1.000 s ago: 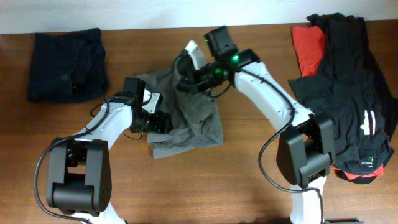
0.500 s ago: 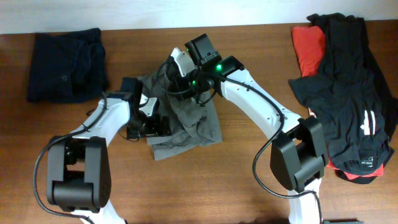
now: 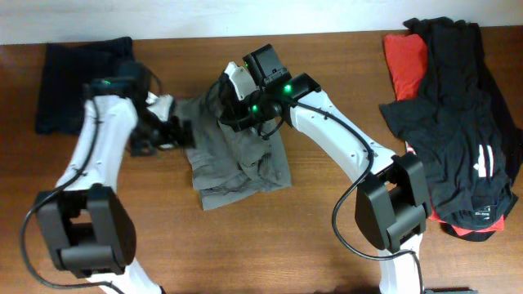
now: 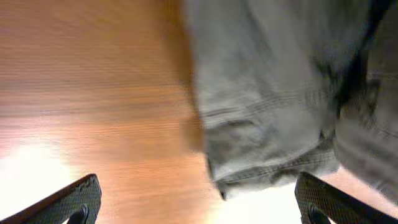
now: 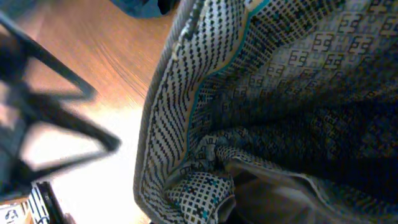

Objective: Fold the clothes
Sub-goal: 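Withdraw the left gripper leftward and press the fold with the right gripper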

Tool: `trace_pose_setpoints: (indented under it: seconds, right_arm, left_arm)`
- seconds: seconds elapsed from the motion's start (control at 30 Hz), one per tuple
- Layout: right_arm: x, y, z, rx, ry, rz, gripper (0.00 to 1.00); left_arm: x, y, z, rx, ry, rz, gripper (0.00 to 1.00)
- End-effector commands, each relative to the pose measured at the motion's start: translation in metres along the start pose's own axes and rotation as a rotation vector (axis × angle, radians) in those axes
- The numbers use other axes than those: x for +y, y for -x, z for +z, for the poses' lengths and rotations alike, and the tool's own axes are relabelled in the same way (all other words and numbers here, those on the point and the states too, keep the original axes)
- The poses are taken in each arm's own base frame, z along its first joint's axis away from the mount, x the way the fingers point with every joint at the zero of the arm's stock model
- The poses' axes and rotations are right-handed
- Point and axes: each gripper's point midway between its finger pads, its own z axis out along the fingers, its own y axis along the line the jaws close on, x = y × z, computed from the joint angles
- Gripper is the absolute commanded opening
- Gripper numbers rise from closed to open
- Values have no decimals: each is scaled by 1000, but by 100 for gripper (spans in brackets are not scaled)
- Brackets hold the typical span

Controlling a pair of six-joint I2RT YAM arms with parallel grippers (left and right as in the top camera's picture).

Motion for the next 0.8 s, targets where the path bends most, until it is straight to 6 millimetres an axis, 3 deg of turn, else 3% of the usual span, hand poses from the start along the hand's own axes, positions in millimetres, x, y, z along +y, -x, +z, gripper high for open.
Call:
trace_pose_setpoints:
  seconds: [0.0,0.2,0.47,0.53,0.6,0.73,0.77]
  right_arm:
    - [18,16,-15,-52,14,-40,4]
    - [10,14,-10,-48,-31,-39,4]
    - [38,14,8,-66,-43,-122,4]
    - [51,12,17,-72,-45,-153,24]
    - [67,7,26,-62,-27,-192,35]
    - [99,-9,38,-33,9,-302,79]
    - [111,-15,43,-21,24,-345,85]
  left_arm:
    - [44,32,-47,-148,64,-96,99]
    - [75,74,-106,-384,-54,-172,99]
    - [90,81,-112,-429,-31,-189,99]
    - [92,81,-112,-429,-22,-191,99]
    - [95,81,-112,-429,-5,-195,99]
    - [98,80,-112,-428,11,-199,99]
    - [98,81,-111,-429,11,-198,99]
